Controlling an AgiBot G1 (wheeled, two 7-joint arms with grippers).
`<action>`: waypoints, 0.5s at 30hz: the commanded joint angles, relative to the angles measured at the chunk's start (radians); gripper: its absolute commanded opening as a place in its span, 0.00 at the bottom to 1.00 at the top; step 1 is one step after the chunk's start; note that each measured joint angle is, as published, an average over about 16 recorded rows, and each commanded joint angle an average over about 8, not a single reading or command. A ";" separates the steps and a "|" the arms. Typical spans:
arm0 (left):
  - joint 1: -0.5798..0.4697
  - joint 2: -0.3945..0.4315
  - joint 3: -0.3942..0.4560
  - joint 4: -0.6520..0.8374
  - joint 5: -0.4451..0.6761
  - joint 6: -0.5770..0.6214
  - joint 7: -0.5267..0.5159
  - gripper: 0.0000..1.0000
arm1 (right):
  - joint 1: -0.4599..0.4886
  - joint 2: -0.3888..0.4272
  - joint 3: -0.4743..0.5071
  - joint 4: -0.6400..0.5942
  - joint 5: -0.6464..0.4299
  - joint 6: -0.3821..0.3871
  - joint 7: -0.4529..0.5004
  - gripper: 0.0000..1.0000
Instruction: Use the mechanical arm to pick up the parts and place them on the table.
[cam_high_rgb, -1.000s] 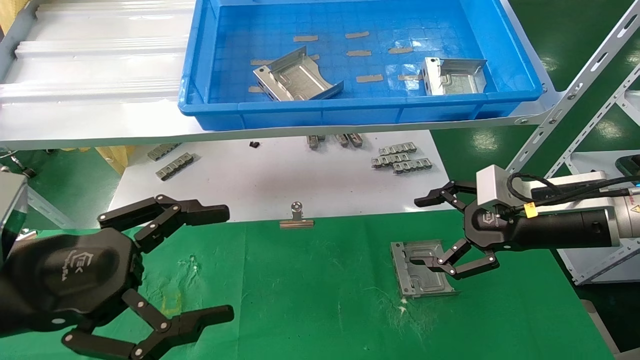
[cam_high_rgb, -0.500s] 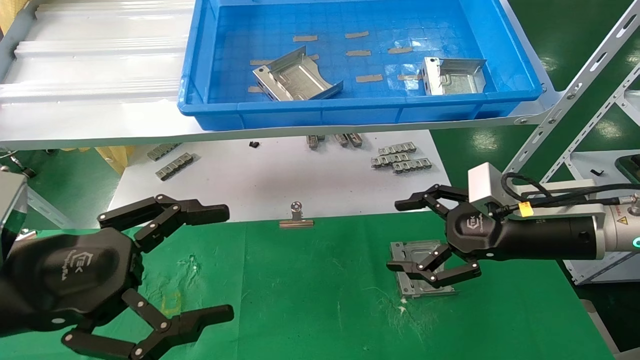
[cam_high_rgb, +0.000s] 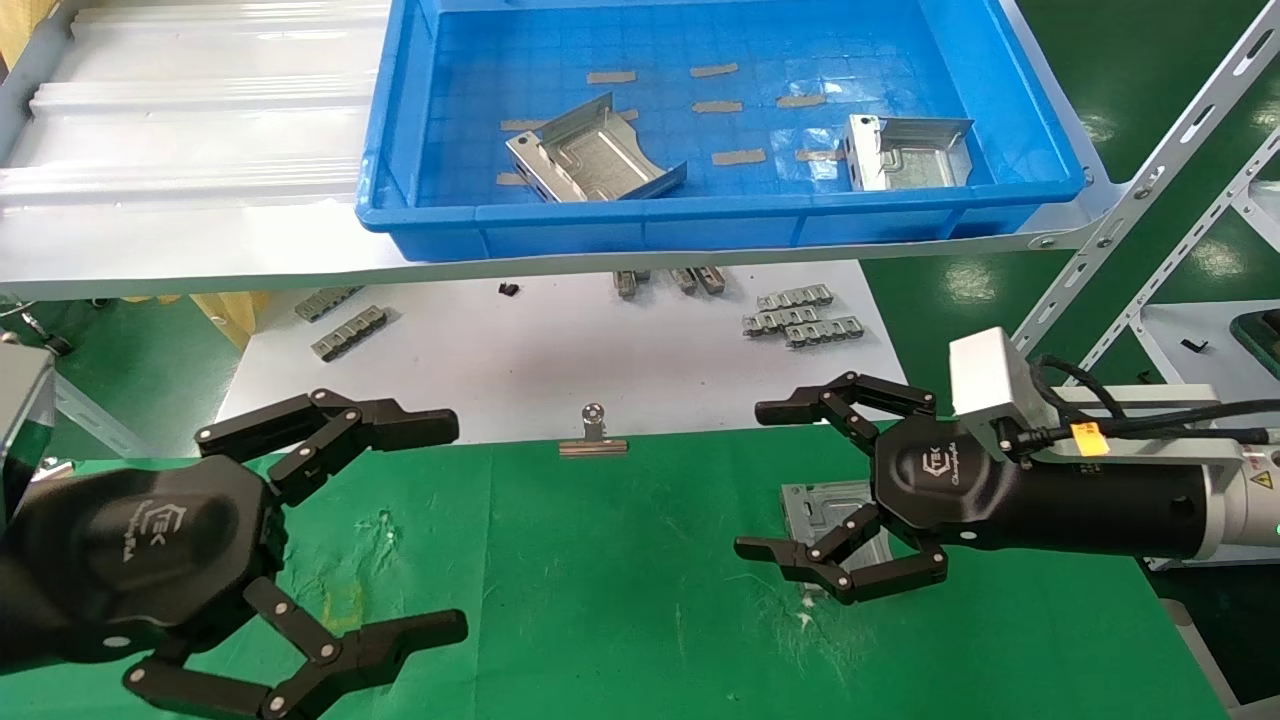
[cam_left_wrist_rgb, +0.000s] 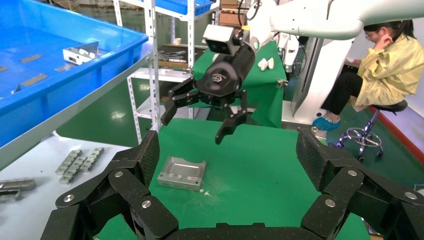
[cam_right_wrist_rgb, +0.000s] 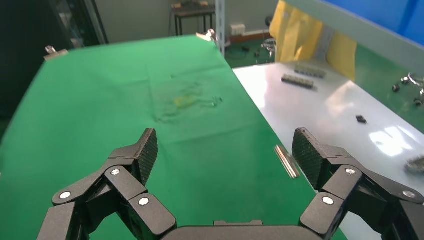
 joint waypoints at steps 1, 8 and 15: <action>0.000 0.000 0.000 0.000 0.000 0.000 0.000 1.00 | -0.024 0.010 0.029 0.037 0.006 0.004 0.022 1.00; 0.000 0.000 0.000 0.000 0.000 0.000 0.000 1.00 | -0.109 0.044 0.132 0.167 0.026 0.018 0.100 1.00; 0.000 0.000 0.000 0.000 0.000 0.000 0.000 1.00 | -0.194 0.078 0.234 0.298 0.046 0.031 0.179 1.00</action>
